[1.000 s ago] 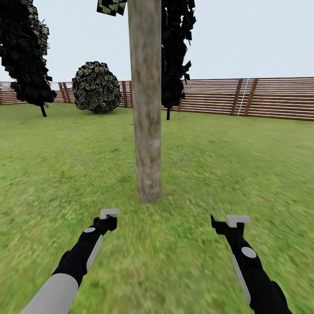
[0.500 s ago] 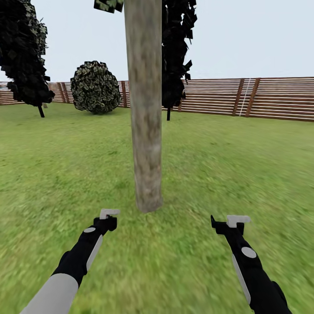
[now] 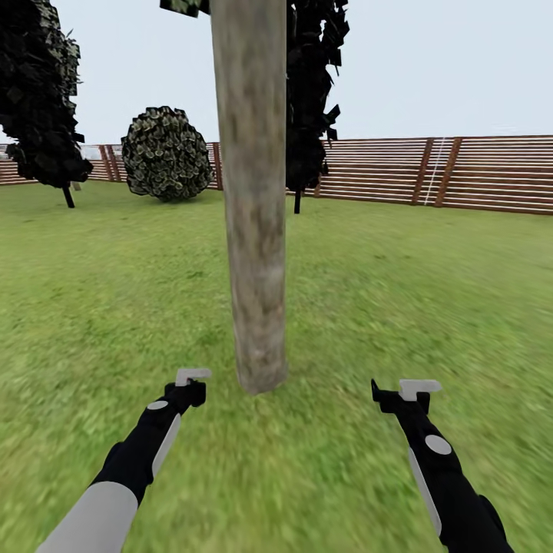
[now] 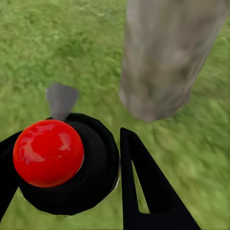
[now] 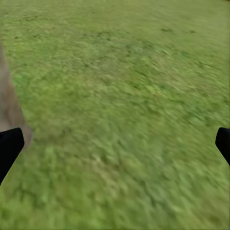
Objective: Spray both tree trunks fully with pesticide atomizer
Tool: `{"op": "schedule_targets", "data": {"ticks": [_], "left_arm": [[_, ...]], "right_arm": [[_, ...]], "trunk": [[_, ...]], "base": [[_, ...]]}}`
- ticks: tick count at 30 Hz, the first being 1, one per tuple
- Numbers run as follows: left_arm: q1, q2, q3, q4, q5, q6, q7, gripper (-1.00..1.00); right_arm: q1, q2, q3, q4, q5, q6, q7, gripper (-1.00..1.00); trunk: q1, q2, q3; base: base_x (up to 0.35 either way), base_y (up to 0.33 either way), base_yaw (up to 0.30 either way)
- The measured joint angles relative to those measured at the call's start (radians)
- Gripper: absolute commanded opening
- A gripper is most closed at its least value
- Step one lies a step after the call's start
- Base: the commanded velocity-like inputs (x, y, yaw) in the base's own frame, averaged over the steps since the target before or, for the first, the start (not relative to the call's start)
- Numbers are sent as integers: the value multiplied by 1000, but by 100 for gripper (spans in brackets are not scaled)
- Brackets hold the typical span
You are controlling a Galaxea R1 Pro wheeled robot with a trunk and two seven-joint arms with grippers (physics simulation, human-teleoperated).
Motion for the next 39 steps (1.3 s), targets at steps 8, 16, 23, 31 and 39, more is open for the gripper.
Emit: {"op": "schedule_targets", "data": {"ticks": [8, 16, 23, 31, 39], "left_arm": [[9, 3, -4, 0, -1, -1, -4, -100], [36, 53, -38, 11, -47, -8, -202, -100], [41, 153, -65, 6, -267, -6, -642, -100], [39, 183, -65, 12, -461, -18, -914, -100], [39, 221, -68, 18, -648, -126, -1026, -100]], "right_arm": [[0, 2, 1, 21, 0, -1, -1, 100], [0, 3, 199, 107, 1, -1, 1, 100], [-1, 4, 365, 101, 0, 4, 5, 100], [-11, 4, 532, 86, 4, 8, 151, 100], [-146, -3, 538, 166, 27, 61, 546, 100]], "trunk": [[0, 0, 0], [0, 0, 0], [0, 0, 0], [0, 0, 0], [0, 0, 0]], "base": [[118, 0, 0], [0, 0, 0], [0, 0, 0], [0, 0, 0], [0, 0, 0]]}}
